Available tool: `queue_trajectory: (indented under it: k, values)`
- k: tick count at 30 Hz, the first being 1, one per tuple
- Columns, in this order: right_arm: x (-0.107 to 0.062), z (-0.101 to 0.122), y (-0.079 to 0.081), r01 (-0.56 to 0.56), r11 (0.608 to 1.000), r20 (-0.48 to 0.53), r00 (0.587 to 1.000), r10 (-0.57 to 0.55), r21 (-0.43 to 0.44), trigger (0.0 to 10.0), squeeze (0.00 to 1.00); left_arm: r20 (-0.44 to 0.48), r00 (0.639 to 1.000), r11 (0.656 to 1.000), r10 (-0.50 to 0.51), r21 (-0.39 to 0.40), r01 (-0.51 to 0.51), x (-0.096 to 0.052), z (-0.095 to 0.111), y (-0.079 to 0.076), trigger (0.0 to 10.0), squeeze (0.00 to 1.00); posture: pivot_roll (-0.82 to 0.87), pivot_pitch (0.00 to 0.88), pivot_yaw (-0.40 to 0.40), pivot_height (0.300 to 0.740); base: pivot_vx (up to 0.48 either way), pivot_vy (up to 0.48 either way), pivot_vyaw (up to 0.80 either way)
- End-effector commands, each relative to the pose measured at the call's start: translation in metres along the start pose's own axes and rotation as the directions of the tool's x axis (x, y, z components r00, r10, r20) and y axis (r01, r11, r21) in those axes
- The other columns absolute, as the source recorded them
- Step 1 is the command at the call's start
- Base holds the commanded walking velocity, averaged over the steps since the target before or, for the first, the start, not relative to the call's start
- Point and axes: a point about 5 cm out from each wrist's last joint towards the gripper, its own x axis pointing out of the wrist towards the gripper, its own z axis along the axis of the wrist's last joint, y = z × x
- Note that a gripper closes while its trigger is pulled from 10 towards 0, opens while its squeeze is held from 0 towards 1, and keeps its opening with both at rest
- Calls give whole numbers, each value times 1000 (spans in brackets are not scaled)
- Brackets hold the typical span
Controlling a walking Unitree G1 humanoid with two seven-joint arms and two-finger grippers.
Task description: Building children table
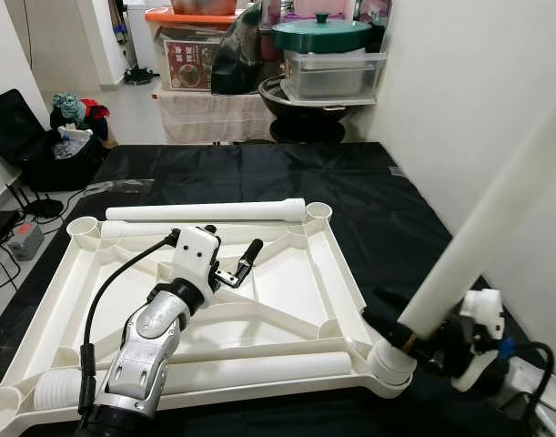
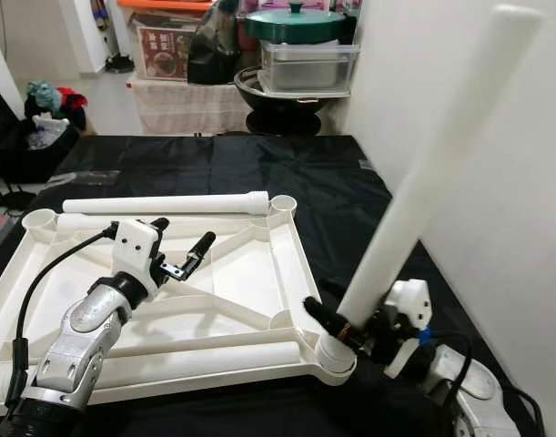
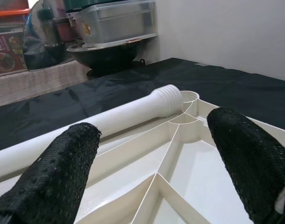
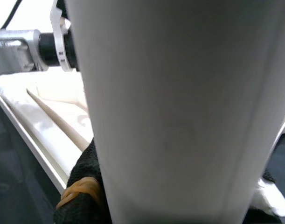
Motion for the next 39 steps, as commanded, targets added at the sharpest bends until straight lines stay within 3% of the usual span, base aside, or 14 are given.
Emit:
queue_trajectory:
  k: [1,17,26,39]
  values:
    - [-1,-33,17,-55,992,-132,989,70,115,10000,0,-2,1000,1000,7,8,-7,-1,0,4,10000,0,42,0,-41,740,0,0,0]
    - [5,-33,27,-112,987,-141,982,127,113,10000,0,-7,1000,1000,9,-1,-9,-2,-1,5,10000,0,40,0,-38,740,0,0,0]
    - [14,-31,14,-28,999,-139,990,32,30,10000,0,-6,1000,1000,1,2,-1,0,-1,4,10000,0,42,0,-39,740,0,0,0]
    - [6,-36,19,-35,999,-198,979,41,32,10000,0,-17,1000,1000,-10,8,10,-1,-3,5,10000,0,22,0,-13,740,0,0,0]
